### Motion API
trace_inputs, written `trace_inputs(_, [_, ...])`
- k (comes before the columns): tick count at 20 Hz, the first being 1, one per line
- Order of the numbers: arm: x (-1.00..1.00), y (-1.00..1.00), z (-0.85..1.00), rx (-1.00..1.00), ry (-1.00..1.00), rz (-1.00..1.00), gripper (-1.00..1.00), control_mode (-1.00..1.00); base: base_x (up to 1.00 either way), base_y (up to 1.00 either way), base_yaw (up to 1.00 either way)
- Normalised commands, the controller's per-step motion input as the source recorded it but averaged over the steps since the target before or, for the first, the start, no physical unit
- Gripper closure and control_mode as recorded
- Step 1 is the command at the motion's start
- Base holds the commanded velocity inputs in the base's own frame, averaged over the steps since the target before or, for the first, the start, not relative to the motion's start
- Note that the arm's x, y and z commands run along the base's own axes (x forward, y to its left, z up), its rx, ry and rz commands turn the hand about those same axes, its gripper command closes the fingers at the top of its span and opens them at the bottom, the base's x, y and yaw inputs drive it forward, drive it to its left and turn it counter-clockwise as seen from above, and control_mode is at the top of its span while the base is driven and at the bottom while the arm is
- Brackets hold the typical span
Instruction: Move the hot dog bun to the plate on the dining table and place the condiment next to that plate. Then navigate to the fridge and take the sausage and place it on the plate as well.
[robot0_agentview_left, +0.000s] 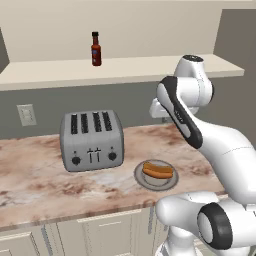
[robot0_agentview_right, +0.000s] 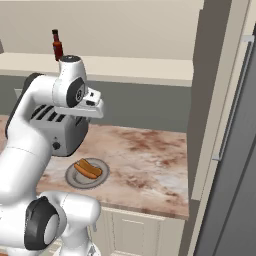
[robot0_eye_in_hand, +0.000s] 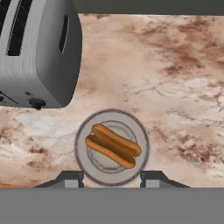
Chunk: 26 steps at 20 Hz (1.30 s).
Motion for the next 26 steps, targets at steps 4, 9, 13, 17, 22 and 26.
trace_inputs(4, [-0.11, 0.04, -0.12, 0.0, 0.0, 0.0, -1.0, -1.0, 0.0, 0.0, 0.0])
trace_inputs(9, [-0.01, 0.03, -0.6, -0.07, -0.01, 0.19, -1.0, -1.0, 0.0, 0.0, 0.0])
trace_inputs(13, [0.0, 0.0, -0.72, -0.11, 0.0, 0.33, -1.0, -1.0, 0.0, 0.0, 0.0])
trace_inputs(17, [0.01, 0.0, -0.74, -0.1, 0.0, 0.29, -1.0, -1.0, 0.0, 0.0, 0.0])
trace_inputs(22, [0.0, 0.0, -0.68, -0.1, -0.02, 0.22, -1.0, -1.0, 0.0, 0.0, 0.0])
trace_inputs(26, [0.04, 0.02, -0.6, -0.03, 0.0, 0.18, -1.0, -1.0, 0.0, 0.0, 0.0])
